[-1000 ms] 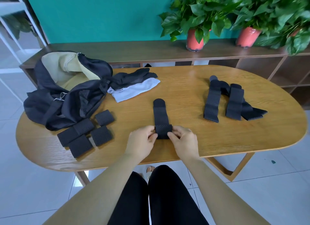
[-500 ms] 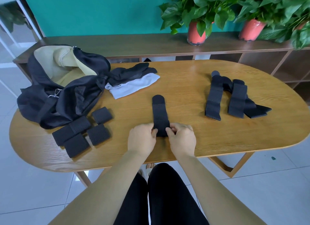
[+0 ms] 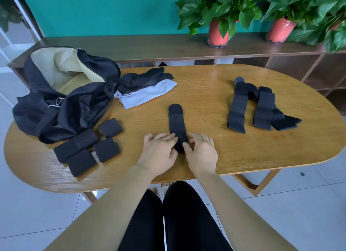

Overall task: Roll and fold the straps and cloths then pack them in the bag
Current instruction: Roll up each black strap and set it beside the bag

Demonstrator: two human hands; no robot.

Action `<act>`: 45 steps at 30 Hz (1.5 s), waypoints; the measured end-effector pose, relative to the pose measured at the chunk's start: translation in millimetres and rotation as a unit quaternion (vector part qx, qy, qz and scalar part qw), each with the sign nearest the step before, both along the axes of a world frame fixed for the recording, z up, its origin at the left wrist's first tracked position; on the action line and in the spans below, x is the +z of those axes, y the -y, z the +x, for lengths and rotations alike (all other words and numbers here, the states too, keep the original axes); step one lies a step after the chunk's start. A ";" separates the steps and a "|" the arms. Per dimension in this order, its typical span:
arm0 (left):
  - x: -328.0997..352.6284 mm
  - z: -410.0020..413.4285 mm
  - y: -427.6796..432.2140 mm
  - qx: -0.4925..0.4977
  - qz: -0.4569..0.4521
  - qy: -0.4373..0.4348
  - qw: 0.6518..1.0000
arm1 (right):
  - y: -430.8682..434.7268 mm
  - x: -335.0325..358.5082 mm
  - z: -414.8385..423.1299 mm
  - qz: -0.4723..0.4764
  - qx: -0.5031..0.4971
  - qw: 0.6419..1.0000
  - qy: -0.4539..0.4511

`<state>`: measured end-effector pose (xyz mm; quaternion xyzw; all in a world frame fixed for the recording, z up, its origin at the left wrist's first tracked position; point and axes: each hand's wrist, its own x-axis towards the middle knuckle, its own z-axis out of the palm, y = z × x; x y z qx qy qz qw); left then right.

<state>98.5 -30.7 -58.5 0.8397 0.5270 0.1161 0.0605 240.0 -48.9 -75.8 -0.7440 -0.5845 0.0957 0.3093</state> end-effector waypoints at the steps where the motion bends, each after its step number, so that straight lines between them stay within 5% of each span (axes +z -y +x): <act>1: 2.2 -2.6 -0.9 -0.011 -0.019 -0.005 1.000 | 0.8 0.0 0.7 0.004 0.008 1.000 -0.001; 6: 8.7 -18.8 1.6 -0.056 -0.059 -0.011 0.997 | 19.0 -2.1 7.8 0.084 0.144 0.986 -0.010; 11: 8.6 -28.8 14.6 -0.059 -0.062 0.051 0.995 | 40.9 -0.2 15.5 0.060 0.218 0.974 0.010; 23: 8.2 -16.6 24.8 0.015 -0.045 0.165 0.985 | 32.4 3.2 4.1 0.024 0.084 0.987 -0.133; 31: 3.7 -0.3 21.6 0.118 -0.006 0.205 0.972 | 17.5 3.4 -9.3 0.049 0.026 0.994 -0.095; 45: -6.5 3.7 12.7 0.140 0.007 0.182 0.973 | 6.6 -1.9 -17.6 0.051 -0.002 0.999 0.011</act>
